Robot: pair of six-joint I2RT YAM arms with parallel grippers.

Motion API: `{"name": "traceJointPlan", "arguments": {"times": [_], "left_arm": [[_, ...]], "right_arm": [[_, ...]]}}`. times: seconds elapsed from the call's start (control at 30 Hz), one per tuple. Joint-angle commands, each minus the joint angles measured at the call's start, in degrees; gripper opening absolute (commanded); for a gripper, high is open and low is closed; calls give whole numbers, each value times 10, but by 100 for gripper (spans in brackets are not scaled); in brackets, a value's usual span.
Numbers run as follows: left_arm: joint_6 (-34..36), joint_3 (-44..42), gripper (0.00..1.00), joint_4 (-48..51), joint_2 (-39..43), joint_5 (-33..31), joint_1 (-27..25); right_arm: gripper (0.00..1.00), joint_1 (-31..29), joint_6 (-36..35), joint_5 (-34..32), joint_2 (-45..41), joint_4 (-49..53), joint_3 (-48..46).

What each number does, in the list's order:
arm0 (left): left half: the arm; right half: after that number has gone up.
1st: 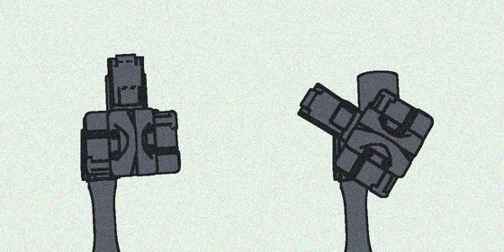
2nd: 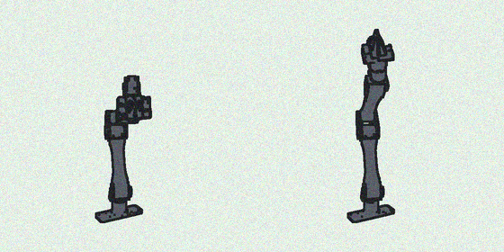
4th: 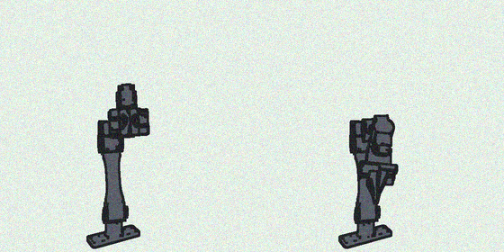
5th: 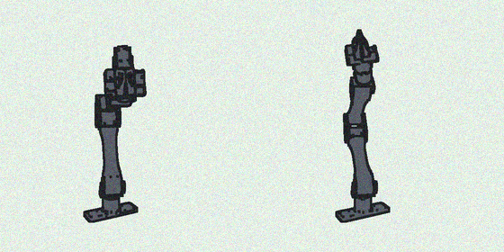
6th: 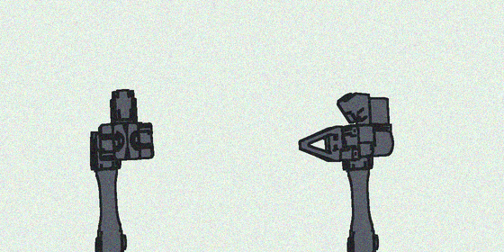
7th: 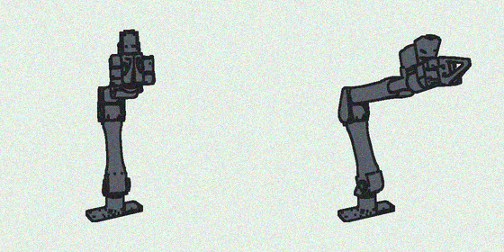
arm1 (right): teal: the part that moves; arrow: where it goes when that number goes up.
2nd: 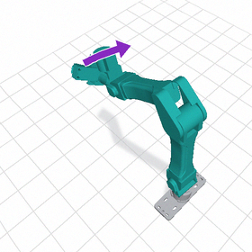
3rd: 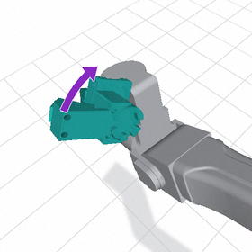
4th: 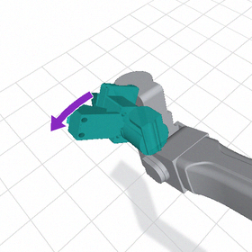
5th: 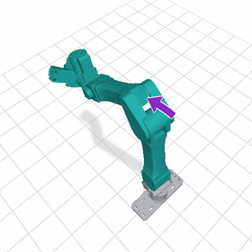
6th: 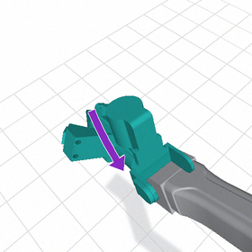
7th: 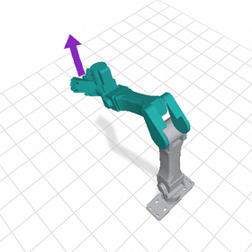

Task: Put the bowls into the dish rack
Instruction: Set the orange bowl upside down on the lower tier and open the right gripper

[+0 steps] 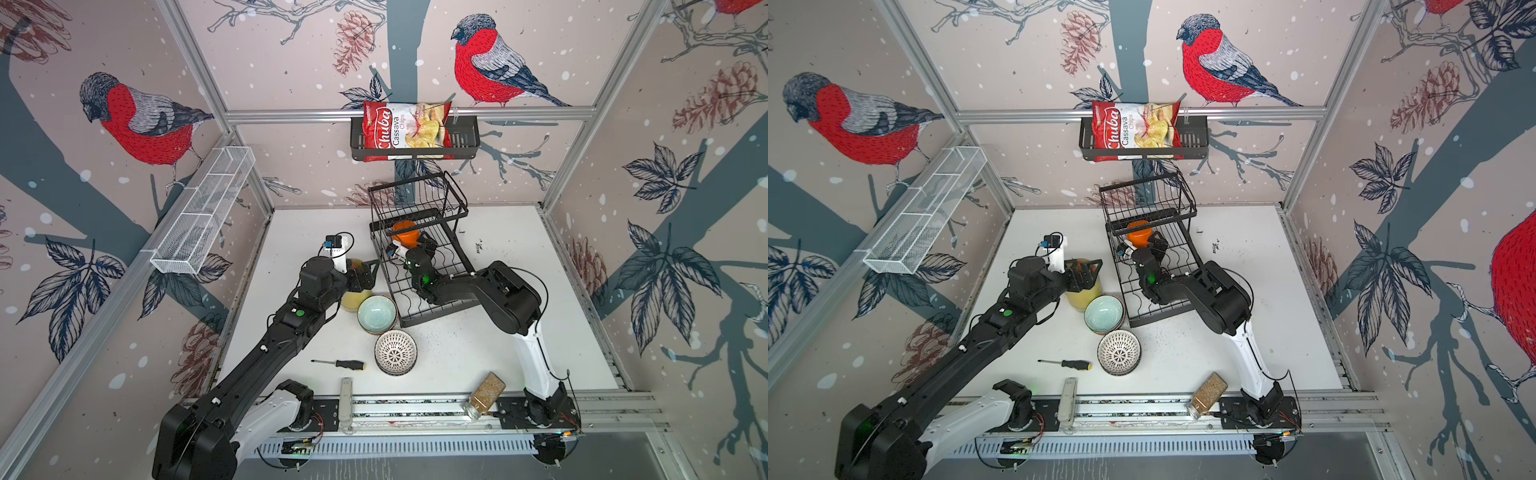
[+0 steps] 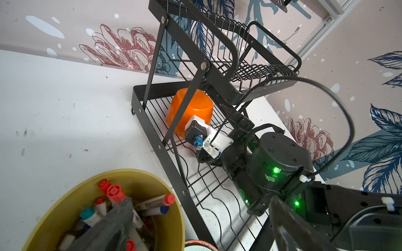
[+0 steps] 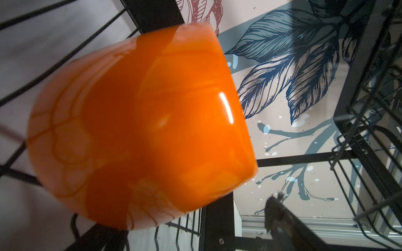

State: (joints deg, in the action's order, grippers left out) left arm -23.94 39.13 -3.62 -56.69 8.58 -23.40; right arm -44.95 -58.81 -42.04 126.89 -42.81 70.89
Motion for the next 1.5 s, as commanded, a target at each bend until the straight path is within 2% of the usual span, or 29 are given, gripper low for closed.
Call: {"name": "traceJointPlan", "arguments": {"times": [0.0, 0.57, 0.9, 1.47], "left_arm": [[8, -3, 96, -5, 6, -5, 0], [12, -10, 96, 7, 31, -21, 0], [9, -18, 96, 4, 38, -17, 0], [5, -29, 96, -5, 42, -15, 0]], "right_arm": [[96, 3, -9, -16, -15, -5, -4], [97, 10, 1, -15, -33, 109, 10], [97, 16, 8, -36, -46, 177, 29], [97, 12, 96, -32, -12, 138, 62]]}}
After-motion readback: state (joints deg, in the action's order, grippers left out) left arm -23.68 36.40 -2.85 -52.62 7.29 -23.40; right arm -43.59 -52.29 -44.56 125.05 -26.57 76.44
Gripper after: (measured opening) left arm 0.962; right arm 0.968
